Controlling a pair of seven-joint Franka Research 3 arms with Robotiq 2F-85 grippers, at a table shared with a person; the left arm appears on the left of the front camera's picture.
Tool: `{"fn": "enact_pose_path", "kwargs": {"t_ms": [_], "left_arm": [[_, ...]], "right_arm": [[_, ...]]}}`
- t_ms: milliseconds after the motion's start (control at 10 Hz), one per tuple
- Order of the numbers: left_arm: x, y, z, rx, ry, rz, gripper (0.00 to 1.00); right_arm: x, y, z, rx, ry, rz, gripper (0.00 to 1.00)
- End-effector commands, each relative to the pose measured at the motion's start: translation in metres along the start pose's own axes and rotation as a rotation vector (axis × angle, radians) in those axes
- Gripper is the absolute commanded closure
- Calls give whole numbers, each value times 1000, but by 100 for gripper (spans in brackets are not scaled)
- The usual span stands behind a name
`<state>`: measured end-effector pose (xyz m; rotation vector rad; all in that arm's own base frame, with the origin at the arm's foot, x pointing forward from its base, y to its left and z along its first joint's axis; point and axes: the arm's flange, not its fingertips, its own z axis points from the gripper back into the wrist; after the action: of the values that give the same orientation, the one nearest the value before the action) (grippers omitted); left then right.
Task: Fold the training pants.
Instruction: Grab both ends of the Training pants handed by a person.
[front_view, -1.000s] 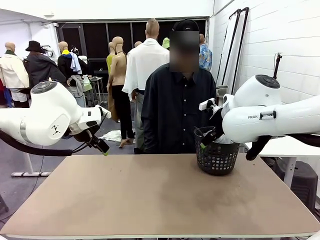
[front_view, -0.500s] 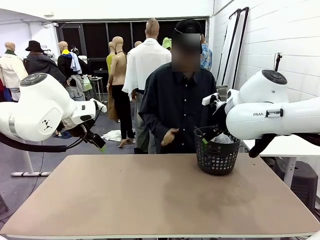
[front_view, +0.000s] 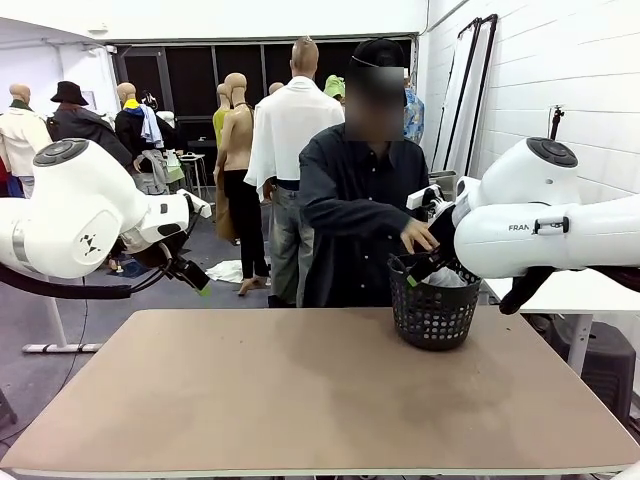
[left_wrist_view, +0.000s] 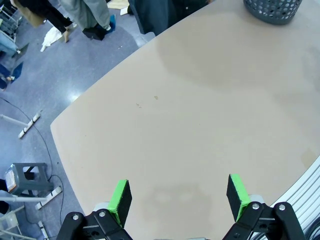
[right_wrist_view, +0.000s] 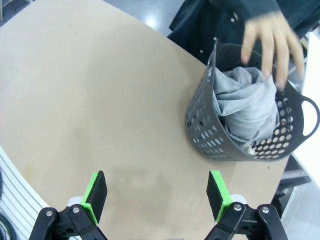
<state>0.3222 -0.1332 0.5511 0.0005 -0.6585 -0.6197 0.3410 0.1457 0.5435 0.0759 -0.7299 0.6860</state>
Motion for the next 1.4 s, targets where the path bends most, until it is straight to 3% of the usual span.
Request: {"fn": "enact_pose_path", "kwargs": {"t_ms": [0,1300], "left_arm": [[-1,-2,-1,-11,0,-5,0],[-1,-2,-1,-11,0,-5,0]], "right_arm": [[1,1,0,2,-4,3,0],[1,1,0,2,-4,3,0]]}}
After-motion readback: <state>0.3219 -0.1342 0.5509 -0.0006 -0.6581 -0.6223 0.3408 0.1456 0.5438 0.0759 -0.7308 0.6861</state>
